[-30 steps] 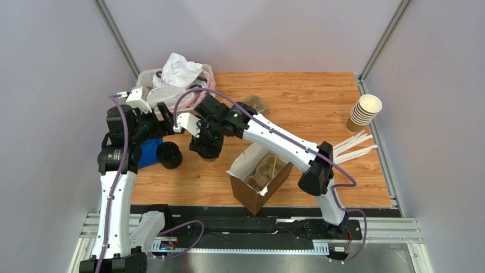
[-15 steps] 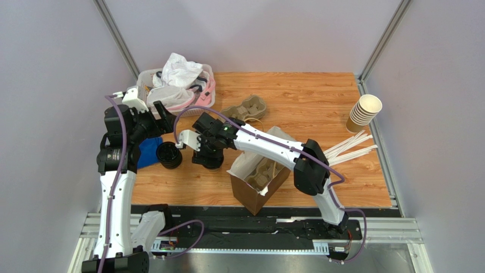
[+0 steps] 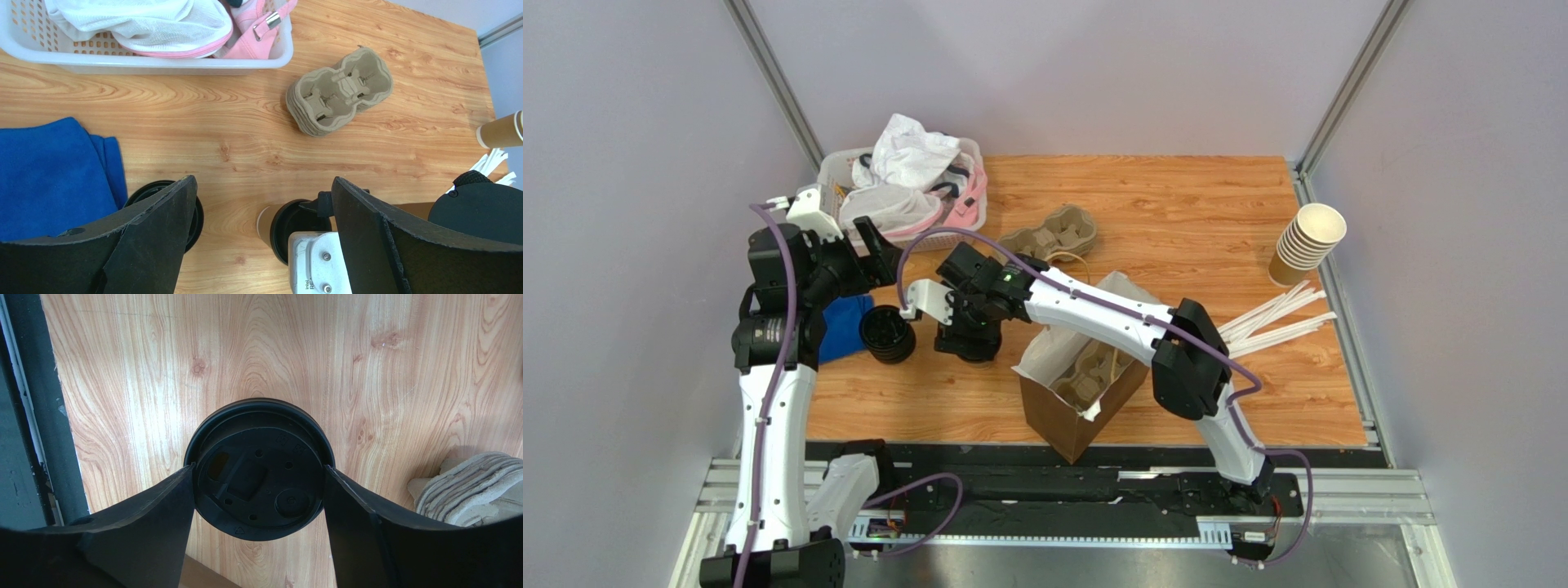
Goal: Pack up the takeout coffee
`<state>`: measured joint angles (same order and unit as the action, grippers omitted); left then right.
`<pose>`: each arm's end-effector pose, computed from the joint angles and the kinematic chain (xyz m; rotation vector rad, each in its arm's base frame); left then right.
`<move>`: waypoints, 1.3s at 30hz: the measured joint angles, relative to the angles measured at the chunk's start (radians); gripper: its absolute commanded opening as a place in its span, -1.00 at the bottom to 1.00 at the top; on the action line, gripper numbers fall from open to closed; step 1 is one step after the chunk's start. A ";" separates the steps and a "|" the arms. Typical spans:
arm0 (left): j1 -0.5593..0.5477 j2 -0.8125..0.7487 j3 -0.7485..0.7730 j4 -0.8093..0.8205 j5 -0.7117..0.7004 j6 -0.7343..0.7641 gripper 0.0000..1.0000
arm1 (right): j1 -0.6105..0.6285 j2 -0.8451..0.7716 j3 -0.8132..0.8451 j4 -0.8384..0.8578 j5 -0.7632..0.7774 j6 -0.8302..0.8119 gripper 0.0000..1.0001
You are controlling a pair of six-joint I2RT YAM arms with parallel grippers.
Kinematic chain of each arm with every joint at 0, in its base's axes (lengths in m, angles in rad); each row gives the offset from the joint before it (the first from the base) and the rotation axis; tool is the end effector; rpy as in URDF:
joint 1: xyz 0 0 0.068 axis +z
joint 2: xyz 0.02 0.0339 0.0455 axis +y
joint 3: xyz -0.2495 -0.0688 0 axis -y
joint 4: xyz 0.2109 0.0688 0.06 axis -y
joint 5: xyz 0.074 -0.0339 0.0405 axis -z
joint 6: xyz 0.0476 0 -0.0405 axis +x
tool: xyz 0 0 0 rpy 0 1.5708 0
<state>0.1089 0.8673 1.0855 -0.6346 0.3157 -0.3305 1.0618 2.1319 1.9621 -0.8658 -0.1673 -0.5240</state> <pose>0.1612 0.0028 0.3598 -0.2316 1.9804 -0.4565 0.2038 0.3815 0.2442 -1.9236 1.8097 0.4058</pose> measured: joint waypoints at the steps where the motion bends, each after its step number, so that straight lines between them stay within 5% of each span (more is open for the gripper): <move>1: 0.002 0.004 0.000 0.000 0.002 0.000 0.79 | 0.000 0.006 0.008 -0.006 0.000 0.000 0.58; 14: 0.010 0.052 0.002 0.032 0.063 0.003 0.79 | 0.000 0.012 0.088 -0.062 0.001 0.012 0.94; 22: 0.026 0.076 0.052 0.181 0.124 -0.035 0.79 | -0.006 -0.012 0.327 -0.218 0.004 0.093 1.00; 32: 0.000 0.185 0.056 0.227 0.334 -0.003 0.74 | -0.199 -0.438 0.359 -0.122 0.093 0.212 0.98; 39: -0.167 0.240 0.057 0.217 0.541 0.099 0.72 | -0.461 -0.668 0.221 -0.232 0.126 0.268 0.72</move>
<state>-0.0586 1.1076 1.1427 -0.4175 0.8562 -0.2317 0.6006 1.4639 2.1830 -1.0973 -0.0418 -0.2562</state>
